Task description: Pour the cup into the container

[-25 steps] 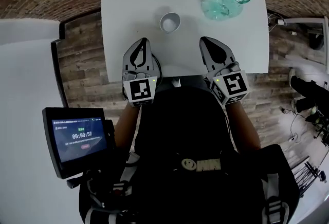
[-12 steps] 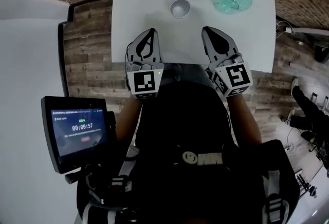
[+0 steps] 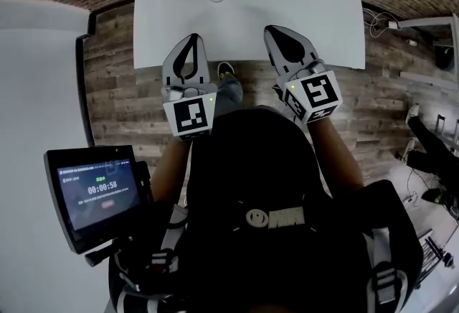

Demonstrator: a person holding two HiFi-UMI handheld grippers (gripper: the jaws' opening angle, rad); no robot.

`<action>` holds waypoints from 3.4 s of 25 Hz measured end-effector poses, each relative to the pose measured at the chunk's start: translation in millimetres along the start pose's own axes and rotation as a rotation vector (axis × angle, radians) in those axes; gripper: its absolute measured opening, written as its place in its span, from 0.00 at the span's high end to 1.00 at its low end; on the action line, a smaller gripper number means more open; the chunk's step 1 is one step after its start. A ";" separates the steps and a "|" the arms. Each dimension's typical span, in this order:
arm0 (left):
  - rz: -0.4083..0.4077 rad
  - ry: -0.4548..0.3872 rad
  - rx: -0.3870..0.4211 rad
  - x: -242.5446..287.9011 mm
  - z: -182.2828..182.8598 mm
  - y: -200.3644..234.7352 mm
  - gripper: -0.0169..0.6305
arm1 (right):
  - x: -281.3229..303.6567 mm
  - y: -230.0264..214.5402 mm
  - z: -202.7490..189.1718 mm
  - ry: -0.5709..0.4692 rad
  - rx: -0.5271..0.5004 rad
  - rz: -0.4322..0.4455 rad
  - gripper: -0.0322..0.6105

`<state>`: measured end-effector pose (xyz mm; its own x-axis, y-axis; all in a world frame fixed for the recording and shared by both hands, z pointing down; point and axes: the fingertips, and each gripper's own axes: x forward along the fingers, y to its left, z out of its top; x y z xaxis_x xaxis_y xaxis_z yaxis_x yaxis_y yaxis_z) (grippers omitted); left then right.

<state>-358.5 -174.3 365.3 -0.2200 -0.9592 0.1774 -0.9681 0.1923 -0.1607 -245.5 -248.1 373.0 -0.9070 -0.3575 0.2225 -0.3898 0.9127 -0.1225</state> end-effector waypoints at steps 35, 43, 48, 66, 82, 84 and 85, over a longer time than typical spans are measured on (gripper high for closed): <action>-0.058 0.030 -0.029 -205.8 16.1 -89.7 0.97 | -160.6 125.9 -53.7 0.001 0.069 0.010 0.96; -0.052 -0.017 -0.019 -315.0 -1.1 -67.1 0.97 | -200.8 224.5 -67.0 -0.013 0.037 -0.004 0.96; -0.061 -0.042 -0.042 -396.7 -17.8 -58.9 0.97 | -249.0 302.8 -80.0 -0.009 -0.002 -0.024 0.96; -0.157 0.023 -0.093 -414.8 -24.7 -112.8 0.97 | -285.1 320.1 -101.8 0.056 0.036 0.010 0.96; -0.138 0.031 -0.047 -524.0 -6.1 -289.5 0.97 | -479.6 308.2 -142.1 -0.010 0.063 0.010 0.96; -0.142 0.035 -0.043 -533.7 -6.1 -298.2 0.97 | -491.2 313.9 -143.0 -0.015 0.069 0.014 0.96; -0.144 0.037 -0.038 -537.7 -6.2 -301.8 0.97 | -496.0 316.8 -143.2 -0.016 0.069 0.016 0.96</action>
<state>51.1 284.8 324.4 -0.0818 -0.9694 0.2313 -0.9937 0.0614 -0.0940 103.7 246.6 362.3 -0.9156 -0.3464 0.2041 -0.3846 0.9027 -0.1929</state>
